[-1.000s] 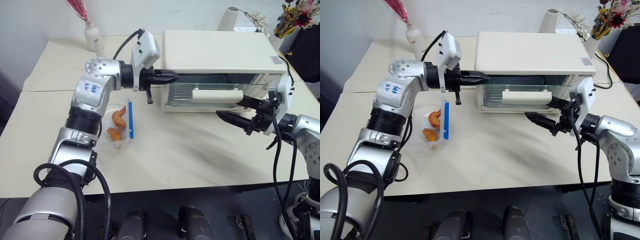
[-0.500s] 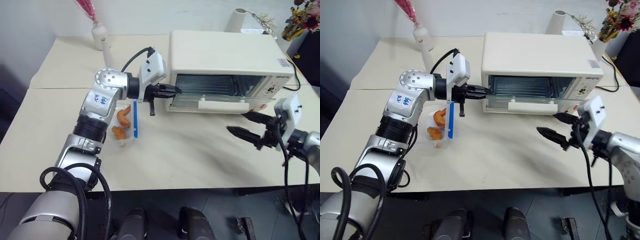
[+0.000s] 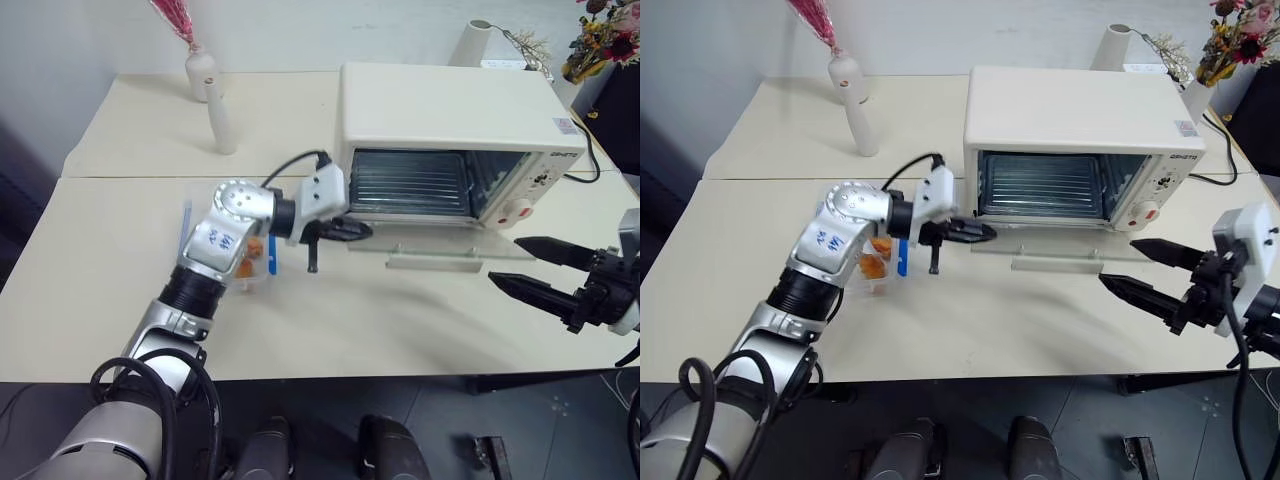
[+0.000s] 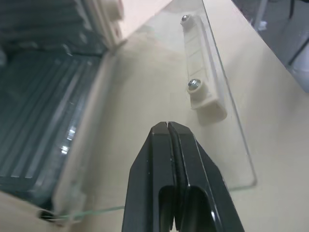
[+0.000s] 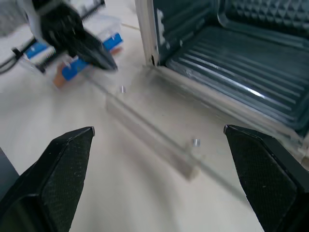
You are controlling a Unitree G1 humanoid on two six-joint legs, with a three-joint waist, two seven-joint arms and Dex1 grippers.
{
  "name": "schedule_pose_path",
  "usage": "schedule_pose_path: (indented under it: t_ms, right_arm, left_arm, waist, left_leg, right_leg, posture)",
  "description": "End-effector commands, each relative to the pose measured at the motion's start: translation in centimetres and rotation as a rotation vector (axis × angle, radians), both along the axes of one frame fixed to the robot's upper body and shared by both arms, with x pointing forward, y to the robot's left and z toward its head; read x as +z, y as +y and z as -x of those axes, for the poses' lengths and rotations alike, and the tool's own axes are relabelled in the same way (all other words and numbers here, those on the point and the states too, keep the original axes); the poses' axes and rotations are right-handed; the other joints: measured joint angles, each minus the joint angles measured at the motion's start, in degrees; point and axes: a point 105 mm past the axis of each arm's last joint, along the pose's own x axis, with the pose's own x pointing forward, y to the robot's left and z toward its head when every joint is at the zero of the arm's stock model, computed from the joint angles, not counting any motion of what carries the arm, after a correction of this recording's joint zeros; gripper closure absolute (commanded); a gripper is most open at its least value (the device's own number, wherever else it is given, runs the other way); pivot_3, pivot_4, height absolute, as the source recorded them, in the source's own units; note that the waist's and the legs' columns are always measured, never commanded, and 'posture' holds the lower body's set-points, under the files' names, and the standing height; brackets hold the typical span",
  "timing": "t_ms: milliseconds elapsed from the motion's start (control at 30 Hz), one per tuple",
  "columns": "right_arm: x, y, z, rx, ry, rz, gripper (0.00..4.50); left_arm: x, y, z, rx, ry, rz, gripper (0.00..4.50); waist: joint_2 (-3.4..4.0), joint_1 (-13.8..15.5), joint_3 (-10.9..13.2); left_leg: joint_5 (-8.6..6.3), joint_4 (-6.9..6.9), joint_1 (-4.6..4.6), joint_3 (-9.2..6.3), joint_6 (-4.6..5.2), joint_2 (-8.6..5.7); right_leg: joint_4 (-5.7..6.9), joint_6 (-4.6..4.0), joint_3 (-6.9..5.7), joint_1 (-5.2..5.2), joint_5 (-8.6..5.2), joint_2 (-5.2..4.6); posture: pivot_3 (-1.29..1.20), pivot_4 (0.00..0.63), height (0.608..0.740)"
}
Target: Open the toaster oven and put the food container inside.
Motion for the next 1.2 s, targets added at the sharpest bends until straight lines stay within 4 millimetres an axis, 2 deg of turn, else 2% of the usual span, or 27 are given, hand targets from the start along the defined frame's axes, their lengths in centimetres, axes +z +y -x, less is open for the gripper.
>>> schedule_pose_path:
  t_ms: [33, 133, 333, 433, 533, 567, 600, 667, 733, 800, 867, 967, 1033, 1100, 1200]
  right_arm:
    - [2.6, 0.9, 0.7, 0.027, -0.082, -0.03, 0.0]
    - [3.2, 1.0, 0.6, 0.031, -0.095, -0.052, 0.0]
    - [2.7, 1.0, 0.2, 0.026, -0.087, -0.047, 0.0]
    - [2.6, 1.0, 0.0, 0.029, -0.09, -0.047, 0.0]
    - [2.6, 1.0, -0.2, 0.039, -0.093, -0.04, 0.0]
    - [2.6, 1.1, -0.3, 0.045, -0.095, -0.036, 0.0]
    - [2.7, 1.3, -0.5, 0.06, -0.097, -0.033, 0.0]
    - [2.7, 1.5, -0.7, 0.08, -0.1, -0.027, 0.0]
    - [2.6, 1.9, -0.9, 0.109, -0.101, -0.014, 0.0]
    - [2.7, 2.5, -1.1, 0.155, -0.096, 0.005, 0.0]
    - [2.7, 2.7, -1.1, 0.179, -0.091, 0.017, 0.0]
    - [3.0, 3.1, -1.5, 0.232, -0.092, 0.042, 0.0]
    - [3.2, 3.5, -1.9, 0.264, -0.101, 0.061, 0.0]
    - [3.3, 3.7, -2.1, 0.284, -0.106, 0.074, 0.0]
    - [3.4, 4.3, -2.6, 0.332, -0.111, 0.089, 0.0]
  left_arm:
    - [-0.3, -0.8, 0.1, 0.033, -0.062, -0.031, 4.46]
    - [-1.4, -1.2, -0.5, 0.083, -0.079, -0.073, 4.46]
    - [-2.8, -1.5, -1.1, 0.126, -0.187, -0.178, 4.46]
    - [-2.7, -1.7, -0.8, 0.113, -0.203, -0.175, 4.46]
    - [-0.6, -1.6, -0.6, 0.127, -0.196, -0.109, 4.46]
    - [0.6, -1.3, -0.5, 0.142, -0.179, -0.069, 4.46]
    - [2.6, -0.7, -0.5, 0.18, -0.15, -0.001, 4.46]
    - [4.9, 0.3, -0.2, 0.226, -0.107, 0.077, 4.46]
    - [6.8, 2.2, 0.0, 0.295, -0.078, 0.127, 4.08]
    - [7.5, 5.0, 1.2, 0.349, -0.067, 0.11, 3.61]
    - [7.4, 6.2, 2.2, 0.363, -0.075, 0.075, 3.0]
    - [6.2, 10.2, 4.3, 0.407, -0.103, -0.065, 2.05]
    - [5.8, 12.8, 5.0, 0.489, -0.103, -0.119, 1.5]
    - [5.7, 14.1, 5.5, 0.536, -0.099, -0.136, 0.91]
    - [5.5, 15.4, 7.7, 0.563, -0.068, -0.121, 0.01]
  waist:
    - [0.0, 0.0, 0.0]
    - [0.0, 0.2, 0.0]
    - [0.0, 0.5, 0.0]
    - [0.0, 0.4, 0.0]
    - [0.0, 0.4, 0.0]
    - [-0.01, 0.4, 0.0]
    - [-0.01, 0.3, 0.0]
    - [-0.01, 0.0, 0.0]
    - [-0.01, -0.1, 0.0]
    - [-0.01, -0.6, 0.0]
    - [0.0, -0.7, 0.0]
    - [0.0, -0.8, 0.0]
    - [-0.09, -0.7, 0.1]
    - [-0.1, -0.2, 0.1]
    - [-0.11, 0.0, 0.1]
  left_leg:
    - [0.0, 0.0, 0.0, -0.01, 0.0, 0.01]
    - [0.0, 0.01, -0.02, -0.02, 0.0, -0.01]
    - [-0.02, 0.06, -0.04, -0.03, 0.03, -0.04]
    - [-0.01, 0.06, -0.04, -0.02, 0.03, -0.03]
    - [-0.02, 0.07, -0.05, -0.02, 0.03, -0.02]
    - [-0.01, 0.07, -0.05, -0.02, 0.03, -0.02]
    - [-0.01, 0.08, -0.06, -0.03, 0.03, -0.02]
    - [-0.01, 0.12, -0.1, -0.04, 0.03, 0.0]
    - [-0.01, 0.11, -0.09, -0.07, 0.03, 0.01]
    - [-0.01, 0.08, -0.05, -0.07, 0.02, 0.01]
    - [-0.01, -0.04, 0.04, -0.06, 0.01, 0.02]
    - [0.0, -0.04, 0.02, -0.06, 0.01, 0.02]
    - [0.0, -0.06, 0.02, -0.07, 0.0, 0.03]
    - [0.0, -0.03, 0.0, -0.08, 0.0, 0.04]
    - [-0.02, 0.1, -0.08, -0.2, 0.04, 0.05]
  right_leg:
    - [0.0, 0.0, 0.0, 0.0, 0.0, 0.0]
    - [0.0, 0.0, -0.01, 0.0, 0.0, -0.01]
    - [0.0, 0.01, -0.01, 0.01, 0.01, -0.03]
    - [0.0, 0.01, -0.01, 0.01, 0.01, -0.03]
    - [0.0, 0.01, -0.01, 0.0, 0.01, -0.03]
    - [0.0, 0.01, -0.01, 0.0, 0.01, -0.03]
    - [0.0, 0.01, -0.01, 0.0, 0.01, -0.03]
    - [0.02, 0.01, -0.01, -0.02, 0.01, -0.03]
    - [0.05, 0.01, -0.03, -0.02, 0.01, -0.02]
    - [0.05, 0.01, -0.02, -0.01, 0.01, -0.02]
    - [0.05, 0.01, 0.01, -0.01, 0.01, -0.02]
    - [0.01, 0.01, 0.01, -0.02, 0.01, -0.02]
    - [0.0, 0.01, 0.02, -0.02, 0.01, -0.02]
    - [-0.02, 0.0, 0.02, -0.01, 0.0, -0.02]
    - [-0.05, 0.01, -0.02, 0.06, 0.0, -0.11]
  posture:
    - [0.0, 0.15, 0.74]
    - [0.0, 0.15, 0.74]
    - [0.0, 0.15, 0.74]
    - [0.0, 0.15, 0.74]
    - [0.0, 0.15, 0.74]
    - [0.0, 0.15, 0.74]
    - [0.0, 0.15, 0.74]
    - [0.0, 0.15, 0.74]
    - [0.0, 0.15, 0.74]
    - [0.0, 0.15, 0.74]
    - [0.0, 0.15, 0.74]
    - [0.0, 0.15, 0.74]
    - [0.0, 0.15, 0.74]
    - [0.0, 0.15, 0.74]
    - [0.0, 0.15, 0.74]
